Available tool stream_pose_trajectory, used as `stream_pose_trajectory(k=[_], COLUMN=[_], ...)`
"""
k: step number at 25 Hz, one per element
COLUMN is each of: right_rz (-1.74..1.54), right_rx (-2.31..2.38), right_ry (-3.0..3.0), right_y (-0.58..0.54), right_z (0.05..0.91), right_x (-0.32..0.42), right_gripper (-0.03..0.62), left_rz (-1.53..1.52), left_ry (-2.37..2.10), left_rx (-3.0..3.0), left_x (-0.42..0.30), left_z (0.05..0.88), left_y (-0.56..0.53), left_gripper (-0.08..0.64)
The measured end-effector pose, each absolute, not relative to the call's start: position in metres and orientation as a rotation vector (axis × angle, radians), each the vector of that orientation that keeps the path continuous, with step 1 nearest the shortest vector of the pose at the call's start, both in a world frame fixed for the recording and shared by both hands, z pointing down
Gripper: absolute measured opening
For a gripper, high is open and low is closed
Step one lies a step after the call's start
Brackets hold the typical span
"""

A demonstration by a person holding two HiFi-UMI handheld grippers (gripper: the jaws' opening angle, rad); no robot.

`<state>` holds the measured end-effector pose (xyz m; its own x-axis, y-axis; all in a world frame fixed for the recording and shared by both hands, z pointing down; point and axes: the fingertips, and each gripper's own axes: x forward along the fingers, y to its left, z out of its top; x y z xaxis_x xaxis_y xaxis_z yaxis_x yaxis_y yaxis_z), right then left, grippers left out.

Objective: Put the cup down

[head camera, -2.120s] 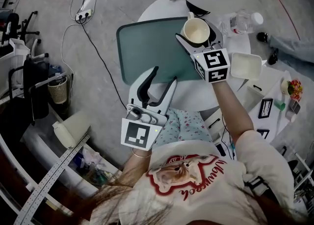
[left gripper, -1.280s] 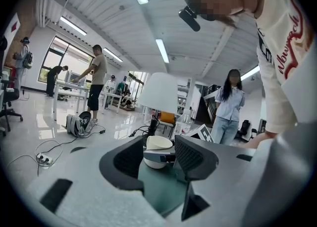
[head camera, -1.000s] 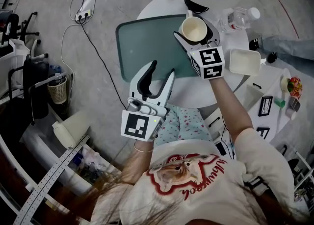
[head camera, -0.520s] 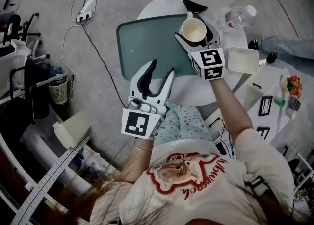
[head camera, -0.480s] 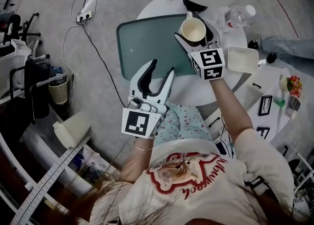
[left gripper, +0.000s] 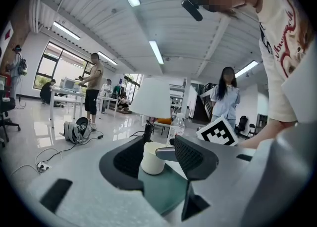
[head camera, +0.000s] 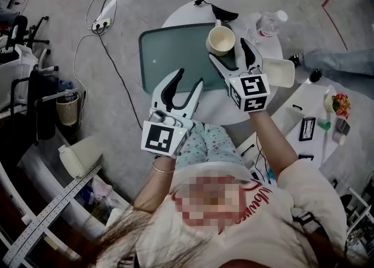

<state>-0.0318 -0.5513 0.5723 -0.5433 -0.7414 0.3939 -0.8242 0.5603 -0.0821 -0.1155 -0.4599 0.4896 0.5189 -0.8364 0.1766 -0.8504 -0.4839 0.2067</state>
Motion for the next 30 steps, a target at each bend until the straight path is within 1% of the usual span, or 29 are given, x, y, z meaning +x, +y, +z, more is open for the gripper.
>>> stream_pose_trajectory(k=[4, 14, 15, 16, 17, 18, 21, 25, 30], right_rz=[0.410, 0.329, 0.305, 0.279, 0.257, 0.243, 0.221, 0.175, 0.136], right_rx=[1.301, 1.324, 1.325, 1.340, 1.367, 1.394, 1.427, 1.437, 1.443], right_ry=[-2.497, -2.610, -2.617, -2.623, -2.628, -2.633, -2.641, -2.647, -2.658], right_y=[-0.534, -0.502, -0.499, -0.497, -0.495, -0.493, -0.488, -0.478, -0.469], right_z=[0.538, 0.448, 0.441, 0.434, 0.427, 0.420, 0.405, 0.394, 0.384], right_x=[-0.030, -0.029, -0.029, -0.028, -0.026, -0.023, -0.018, -0.015, -0.010], right_gripper=[0.414, 0.408, 0.393, 0.344, 0.253, 0.197, 0.173, 0.094, 0.063], left_rz=[0.097, 0.077, 0.075, 0.073, 0.070, 0.068, 0.056, 0.029, 0.029], left_ry=[-1.435, -1.435, -1.433, -1.431, -1.430, -1.427, -1.424, -1.422, -1.428], left_rx=[2.525, 2.611, 2.616, 2.620, 2.625, 2.630, 2.642, 2.645, 2.656], left_x=[-0.119, -0.109, -0.107, -0.106, -0.104, -0.103, -0.101, -0.100, -0.097], left_z=[0.483, 0.446, 0.443, 0.441, 0.438, 0.435, 0.426, 0.416, 0.410], left_y=[-0.457, -0.454, -0.452, -0.450, -0.448, -0.445, -0.440, -0.434, -0.427], left_gripper=[0.210, 0.210, 0.210, 0.210, 0.211, 0.210, 0.210, 0.210, 0.210])
